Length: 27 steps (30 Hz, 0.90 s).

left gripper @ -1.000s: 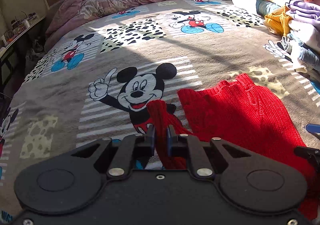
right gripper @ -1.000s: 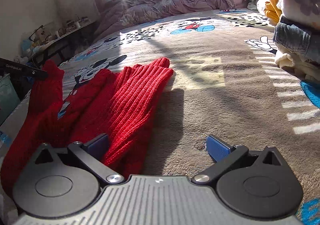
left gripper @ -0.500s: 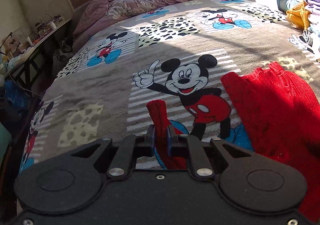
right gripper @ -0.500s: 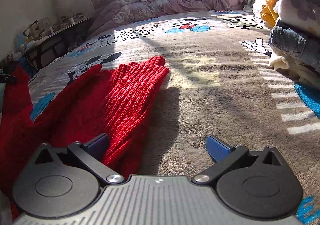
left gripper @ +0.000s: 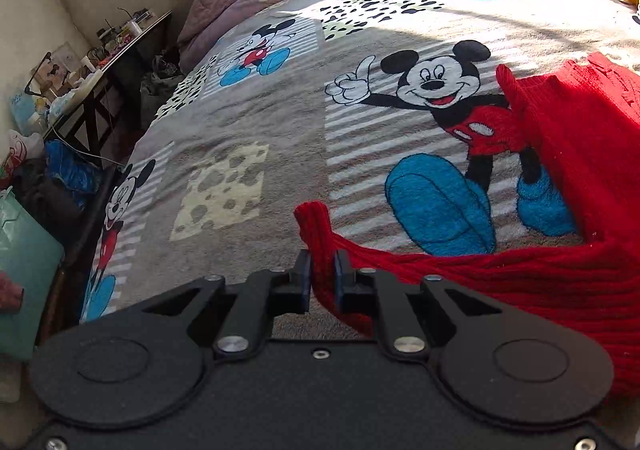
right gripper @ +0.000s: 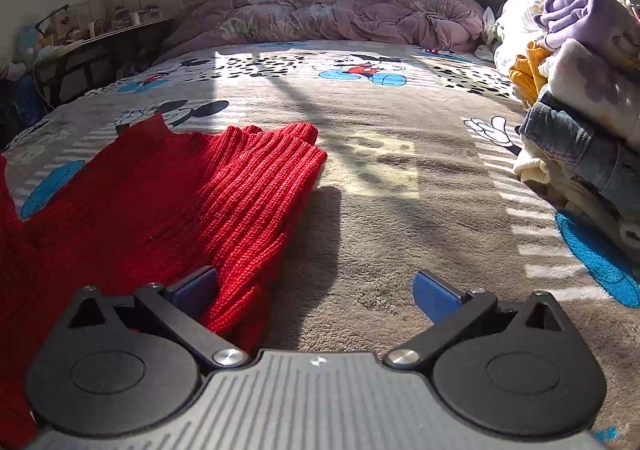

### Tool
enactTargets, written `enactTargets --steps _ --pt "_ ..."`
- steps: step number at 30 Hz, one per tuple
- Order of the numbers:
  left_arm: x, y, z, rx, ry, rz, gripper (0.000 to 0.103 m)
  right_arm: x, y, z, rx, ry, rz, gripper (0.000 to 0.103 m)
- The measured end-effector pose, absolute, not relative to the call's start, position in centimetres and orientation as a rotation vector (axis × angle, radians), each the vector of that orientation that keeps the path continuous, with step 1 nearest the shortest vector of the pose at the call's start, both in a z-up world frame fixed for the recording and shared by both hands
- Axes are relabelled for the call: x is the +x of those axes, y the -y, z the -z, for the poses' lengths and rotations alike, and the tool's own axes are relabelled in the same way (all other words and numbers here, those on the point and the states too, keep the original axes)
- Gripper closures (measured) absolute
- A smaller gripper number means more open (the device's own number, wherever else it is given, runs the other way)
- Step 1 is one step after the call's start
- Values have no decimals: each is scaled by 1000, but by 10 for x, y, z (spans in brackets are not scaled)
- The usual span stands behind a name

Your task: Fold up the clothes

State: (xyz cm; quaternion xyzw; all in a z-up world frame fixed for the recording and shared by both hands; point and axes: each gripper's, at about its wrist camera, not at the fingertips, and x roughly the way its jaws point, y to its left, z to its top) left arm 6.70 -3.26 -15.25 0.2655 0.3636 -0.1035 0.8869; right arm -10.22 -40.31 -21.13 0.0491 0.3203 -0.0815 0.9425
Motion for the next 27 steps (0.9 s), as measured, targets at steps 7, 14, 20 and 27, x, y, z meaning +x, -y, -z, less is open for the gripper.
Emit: enactTargets --steps 7,14,20,27 --pt "67 20 172 618 -802 187 93 -103 389 207 -18 -639 212 0" --pt "69 20 187 660 -833 157 93 -103 388 207 -22 -638 216 0" --pt "70 17 186 641 -829 144 93 -104 389 209 -4 -632 212 0" --pt "80 -5 194 634 -911 16 68 -105 392 211 20 -625 204 0"
